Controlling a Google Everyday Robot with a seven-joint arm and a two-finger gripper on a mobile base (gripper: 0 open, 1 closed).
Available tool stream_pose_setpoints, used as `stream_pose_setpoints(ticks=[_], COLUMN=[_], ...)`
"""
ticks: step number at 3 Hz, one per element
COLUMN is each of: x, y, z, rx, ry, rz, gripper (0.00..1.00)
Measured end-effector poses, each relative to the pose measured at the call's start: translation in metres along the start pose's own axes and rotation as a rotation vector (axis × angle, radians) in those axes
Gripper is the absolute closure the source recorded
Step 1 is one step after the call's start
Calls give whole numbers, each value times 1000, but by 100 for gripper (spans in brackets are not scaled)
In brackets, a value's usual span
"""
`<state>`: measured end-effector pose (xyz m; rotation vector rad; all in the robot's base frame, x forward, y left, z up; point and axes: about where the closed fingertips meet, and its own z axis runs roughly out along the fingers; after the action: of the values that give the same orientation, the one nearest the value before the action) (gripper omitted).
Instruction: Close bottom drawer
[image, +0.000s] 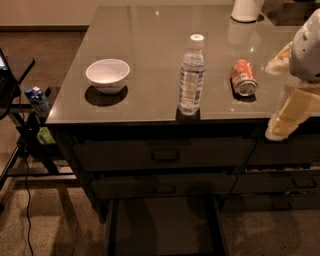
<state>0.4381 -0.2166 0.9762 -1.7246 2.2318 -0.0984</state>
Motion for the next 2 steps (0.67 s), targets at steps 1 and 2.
stream_pose_setpoints(ticks=[1, 2], x=[0, 0], y=[0, 0], z=[0, 0], rx=[0, 0], ry=[0, 0], rz=[0, 0], gripper=[42, 65])
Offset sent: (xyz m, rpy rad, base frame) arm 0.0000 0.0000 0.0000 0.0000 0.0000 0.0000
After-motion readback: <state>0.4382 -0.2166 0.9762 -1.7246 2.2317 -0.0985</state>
